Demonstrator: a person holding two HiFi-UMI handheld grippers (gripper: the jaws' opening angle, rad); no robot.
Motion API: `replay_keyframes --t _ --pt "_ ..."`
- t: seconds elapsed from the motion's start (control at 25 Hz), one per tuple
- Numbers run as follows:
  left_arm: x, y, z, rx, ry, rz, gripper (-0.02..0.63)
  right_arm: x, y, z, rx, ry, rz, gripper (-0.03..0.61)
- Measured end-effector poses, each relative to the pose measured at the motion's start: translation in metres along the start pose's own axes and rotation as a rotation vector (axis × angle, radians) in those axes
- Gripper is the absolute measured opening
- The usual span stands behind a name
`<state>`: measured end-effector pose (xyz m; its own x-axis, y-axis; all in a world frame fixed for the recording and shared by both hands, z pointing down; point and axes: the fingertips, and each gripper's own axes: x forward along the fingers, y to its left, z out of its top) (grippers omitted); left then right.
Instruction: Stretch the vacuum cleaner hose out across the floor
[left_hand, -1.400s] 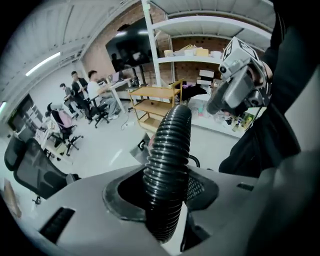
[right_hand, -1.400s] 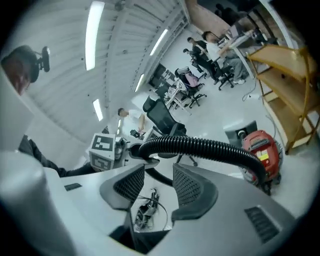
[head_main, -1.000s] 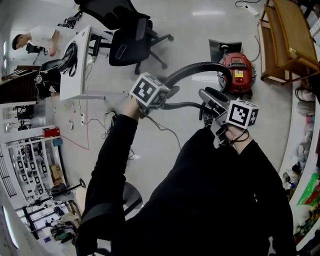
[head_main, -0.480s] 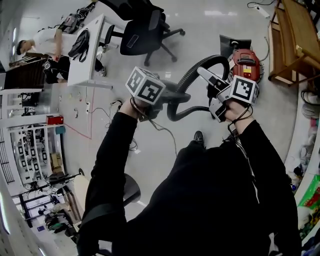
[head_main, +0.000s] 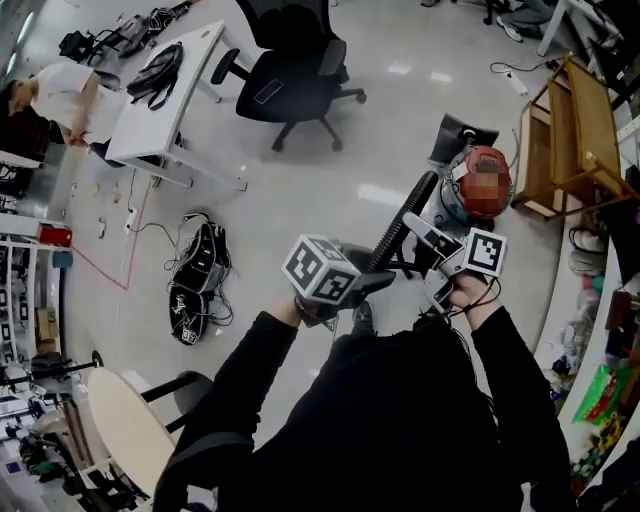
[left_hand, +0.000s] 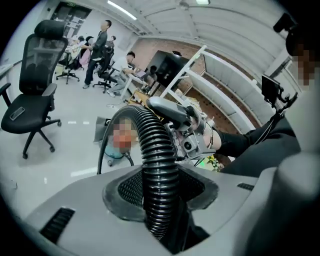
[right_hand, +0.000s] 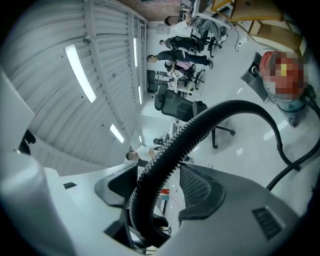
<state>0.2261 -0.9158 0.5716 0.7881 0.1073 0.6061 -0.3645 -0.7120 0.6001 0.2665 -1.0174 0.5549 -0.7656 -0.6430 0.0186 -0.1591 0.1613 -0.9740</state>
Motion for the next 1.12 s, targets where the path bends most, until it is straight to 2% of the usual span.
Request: replay_keyframes --t 0.16,0.24,0.36,0.44,0.52,0.64,0.72,0.8,0.92,1.04,1.12 --pt "-0.019 -0.002 -0.049 0.037 -0.007 -0.003 0.178 0.018 0.008 -0.058 0.062 -0.017 -0.006 0.245" --pt "-0.024 -0.004 -0.068 0.062 -0.021 -0.007 0.179 0.023 0.014 -0.077 0.035 -0.032 0.0 0.236" --pt "-0.032 -0.016 -0.079 0.059 -0.096 -0.117 0.2 0.025 0.03 -0.091 -0.029 -0.033 0.042 0.225" --pt "-0.047 -0.022 -0.081 0.054 -0.155 -0.195 0.289 0.018 0.037 -0.095 -0.036 -0.039 0.077 0.22" --pt "-0.073 -0.016 -0.079 0.025 -0.223 -0.212 0.324 0.006 0.043 -0.102 -0.022 -0.044 0.111 0.198" --pt "-0.114 -0.006 -0.065 -0.094 -0.352 -0.195 0.324 -0.013 0.055 -0.121 -0.05 -0.004 0.152 0.182" --pt "-0.119 -0.016 -0.051 -0.114 -0.391 -0.18 0.324 -0.028 0.062 -0.138 -0.061 0.025 0.174 0.175" --pt "-0.102 -0.041 -0.04 -0.07 -0.369 -0.158 0.324 -0.047 0.065 -0.156 -0.065 0.045 0.186 0.169" --pt "-0.053 -0.09 -0.023 -0.003 -0.277 -0.145 0.324 -0.084 0.075 -0.183 -0.104 0.108 0.203 0.166" --pt "0.003 -0.13 -0.029 0.029 -0.112 -0.14 0.324 -0.12 0.083 -0.207 -0.164 0.189 0.245 0.164" --pt "0.037 -0.152 -0.049 -0.007 0.003 -0.197 0.324 -0.14 0.086 -0.223 -0.199 0.241 0.274 0.164"
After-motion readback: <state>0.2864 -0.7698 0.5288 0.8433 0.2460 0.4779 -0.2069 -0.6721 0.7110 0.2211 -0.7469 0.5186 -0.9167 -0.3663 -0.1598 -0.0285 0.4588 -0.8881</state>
